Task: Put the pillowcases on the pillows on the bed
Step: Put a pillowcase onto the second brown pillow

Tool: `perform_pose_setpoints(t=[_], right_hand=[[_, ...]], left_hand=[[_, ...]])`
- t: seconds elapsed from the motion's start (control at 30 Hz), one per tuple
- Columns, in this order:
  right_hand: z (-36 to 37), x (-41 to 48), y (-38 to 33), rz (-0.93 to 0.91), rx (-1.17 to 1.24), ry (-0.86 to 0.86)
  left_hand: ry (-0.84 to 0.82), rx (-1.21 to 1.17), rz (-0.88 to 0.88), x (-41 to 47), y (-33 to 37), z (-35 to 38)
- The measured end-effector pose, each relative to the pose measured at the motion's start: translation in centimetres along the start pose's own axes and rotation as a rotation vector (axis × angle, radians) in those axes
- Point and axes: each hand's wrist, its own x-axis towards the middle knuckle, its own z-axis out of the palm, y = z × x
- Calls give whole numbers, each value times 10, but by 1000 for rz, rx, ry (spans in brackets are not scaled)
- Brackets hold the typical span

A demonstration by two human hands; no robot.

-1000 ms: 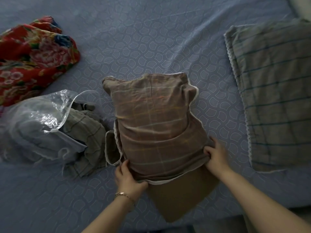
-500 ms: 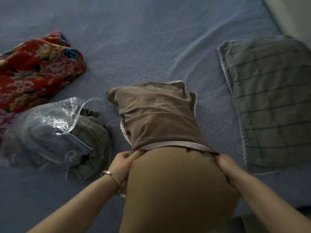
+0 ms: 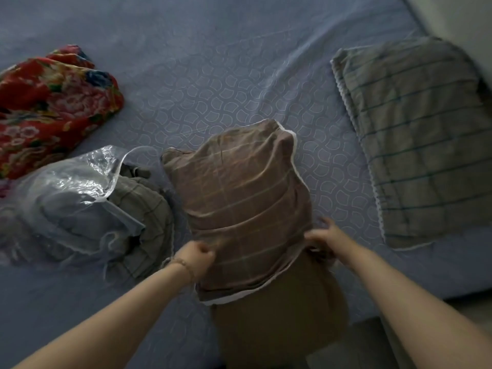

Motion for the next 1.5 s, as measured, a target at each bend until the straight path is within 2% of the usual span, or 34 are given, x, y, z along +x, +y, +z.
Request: perform_pose_setpoints(t=[0.03, 0.13, 0.2, 0.33, 0.43, 0.53, 0.63, 0.73, 0.8, 0.9, 0.97, 1.0, 1.07, 1.13, 1.23, 1.4, 1.5], right_hand=[[2, 9, -6, -14, 114, 43], [25, 23, -7, -26, 144, 38], [45, 26, -2, -113, 149, 94], [57, 11, -19, -357, 151, 172], [51, -44, -43, -603, 105, 100], [44, -107, -72, -801, -141, 128], [43, -150, -108, -955, -607, 295], [60, -153, -125, -992, -1029, 382], [84, -134, -112, -908, -1185, 332], [127, -96, -60, -670, -1240, 176], [147, -80, -21, -516, -1258, -47], [149, -72, -12, -490, -1263, -124], [138, -54, -16, -531, -1168, -50], [114, -30, -39, -628, -1023, 153], [80, 7, -79, -735, -928, 346], [69, 62, -111, -788, -1140, 313], [70, 79, -110, -864, -1128, 316]], left_hand=[[105, -100, 12, 9, 6, -3], [309, -259, 63, 29, 26, -7], [345, -386, 82, 36, 37, -12], [87, -820, 24, 31, 66, -33], [6, -910, 141, 13, 93, -54], [-170, -1004, 219, -14, 115, -81], [-285, -1001, 338, -37, 134, -115], [-361, -1070, 286, -44, 129, -138], [-306, -1110, 180, -38, 114, -142], [-37, -1200, 80, -14, 82, -136], [141, -1043, 96, 9, 58, -121], [234, -849, 102, 24, 45, -110], [378, -393, 107, 46, 29, -88], [449, -173, 166, 62, 24, -69], [547, -42, 181, 77, 34, -48], [666, -86, 72, 96, 41, -36], [779, -98, 141, 89, 39, -35]])
